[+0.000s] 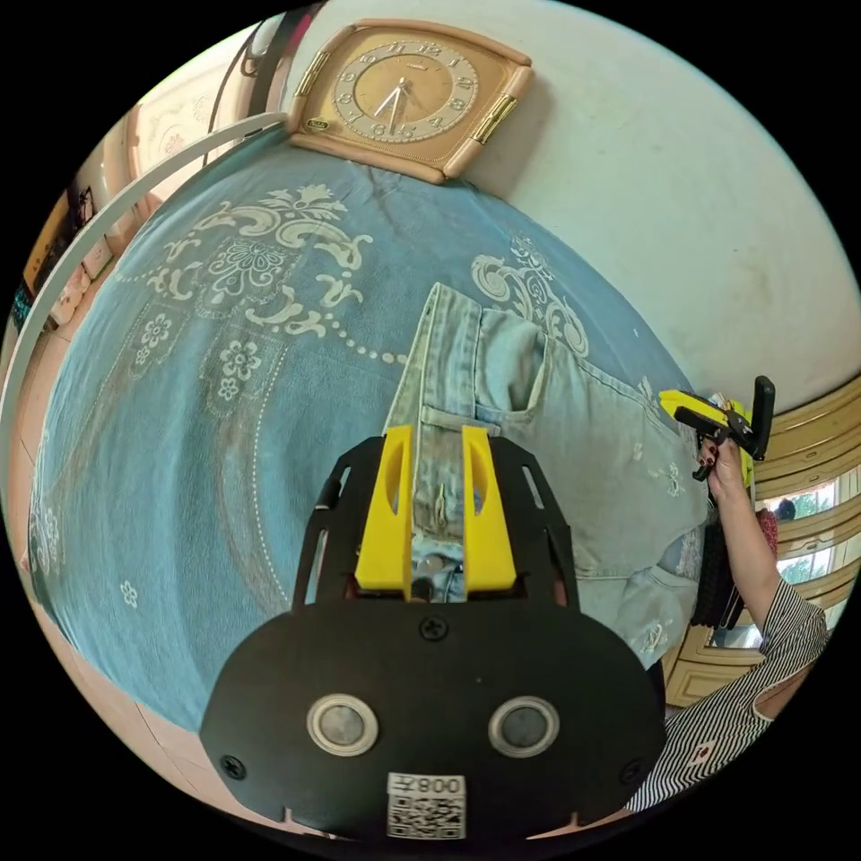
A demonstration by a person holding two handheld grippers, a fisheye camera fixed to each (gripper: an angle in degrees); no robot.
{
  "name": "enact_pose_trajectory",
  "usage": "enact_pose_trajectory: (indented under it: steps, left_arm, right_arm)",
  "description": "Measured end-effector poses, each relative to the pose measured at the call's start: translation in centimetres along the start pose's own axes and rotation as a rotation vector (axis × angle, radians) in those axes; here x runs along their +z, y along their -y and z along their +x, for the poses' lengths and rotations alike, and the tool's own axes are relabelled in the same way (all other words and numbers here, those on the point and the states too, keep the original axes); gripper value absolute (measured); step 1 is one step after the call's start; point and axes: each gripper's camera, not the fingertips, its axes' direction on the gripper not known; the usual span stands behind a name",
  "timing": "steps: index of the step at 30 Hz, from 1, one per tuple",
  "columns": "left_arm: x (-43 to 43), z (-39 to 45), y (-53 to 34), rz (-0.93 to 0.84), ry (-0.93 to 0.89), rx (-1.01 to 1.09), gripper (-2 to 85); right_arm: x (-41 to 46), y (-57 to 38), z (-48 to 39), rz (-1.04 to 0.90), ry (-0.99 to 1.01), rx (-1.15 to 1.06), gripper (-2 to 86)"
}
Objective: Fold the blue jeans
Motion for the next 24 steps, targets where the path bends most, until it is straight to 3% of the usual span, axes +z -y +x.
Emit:
enact_pose_trajectory:
  steps: [8,13,16,18,20,24]
  left_arm:
    - [0.1,-2.5,2.3,-0.025,0.122,0.133,4.1]
    - [-3.0,-2.0,2.0,0.03,0.214,0.198,2.7]
    - [-6.6,-3.1,2.7,0.146,0.152,0.172,2.4]
    - [-6.7,-3.5,3.3,0.119,0.168,0.172,2.3]
    - [-4.9,-4.1,3.3,-0.019,0.226,0.176,2.3]
    - [-8.4,-4.9,-0.2,0.1,0.185,0.173,3.3]
  right_arm:
    - [0.5,11.6,-5.5,-0.191,-0.116,-0.054,6.6]
    - [-4.1,15.0,-9.0,-0.159,-0.185,-0.099,2.5]
    - [-8.1,18.5,-10.1,-0.116,-0.213,-0.075,2.4]
    - [-9.0,20.4,-10.4,-0.154,-0.203,-0.064,2.6]
    - [-8.5,21.8,-10.5,-0.265,-0.169,-0.022,3.4]
    - [-12.3,22.1,-11.4,-0.168,-0.144,0.036,5.2]
